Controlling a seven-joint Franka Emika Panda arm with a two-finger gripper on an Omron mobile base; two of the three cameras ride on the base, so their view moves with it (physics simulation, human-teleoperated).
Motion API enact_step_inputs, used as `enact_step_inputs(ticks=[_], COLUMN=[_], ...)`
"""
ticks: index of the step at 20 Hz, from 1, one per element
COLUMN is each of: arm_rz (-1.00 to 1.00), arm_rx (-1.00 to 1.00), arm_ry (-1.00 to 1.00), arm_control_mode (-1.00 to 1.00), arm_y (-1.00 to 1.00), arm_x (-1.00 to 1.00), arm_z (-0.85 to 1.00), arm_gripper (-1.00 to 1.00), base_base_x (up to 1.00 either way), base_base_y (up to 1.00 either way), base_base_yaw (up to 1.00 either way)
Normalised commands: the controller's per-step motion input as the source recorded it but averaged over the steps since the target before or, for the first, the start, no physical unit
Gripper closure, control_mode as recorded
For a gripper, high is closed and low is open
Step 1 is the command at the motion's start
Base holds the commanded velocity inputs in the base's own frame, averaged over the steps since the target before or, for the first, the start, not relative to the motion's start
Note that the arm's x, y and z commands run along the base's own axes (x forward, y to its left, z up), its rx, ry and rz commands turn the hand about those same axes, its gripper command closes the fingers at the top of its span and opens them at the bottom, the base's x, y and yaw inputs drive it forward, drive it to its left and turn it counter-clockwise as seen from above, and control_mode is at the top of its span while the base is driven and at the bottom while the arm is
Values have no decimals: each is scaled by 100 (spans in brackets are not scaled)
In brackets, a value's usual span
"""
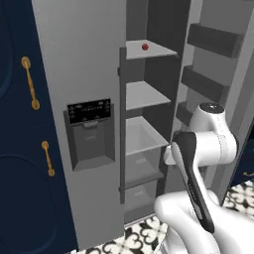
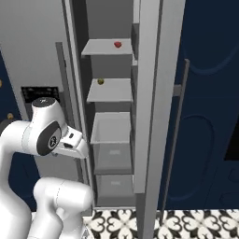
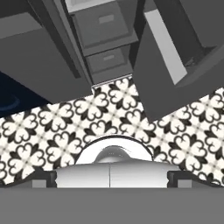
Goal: Take the strawberry from the fridge and place it on top of the pancake, located on the dining counter.
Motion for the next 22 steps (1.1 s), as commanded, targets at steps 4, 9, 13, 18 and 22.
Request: enact_step_inputs(ticks=[4, 9, 13, 18, 22], arm_rz=[0, 0, 0, 0, 0], arm_rx=[0, 0, 0, 0, 0], arm_ry=[0, 0, 0, 0, 0], arm_control_mode=[100, 100, 100, 100, 100], arm_y=[0, 0, 0, 0, 0], arm_x=[0, 0, 0, 0, 0], arm_z=[0, 0, 0, 0, 0], arm_gripper=[-100, -100, -100, -100, -100], base_base_x=[11, 63, 68, 53, 20], base_base_y=[-23, -2, 0, -9, -32], base_base_yaw=[-24, -2, 0, 6, 14])
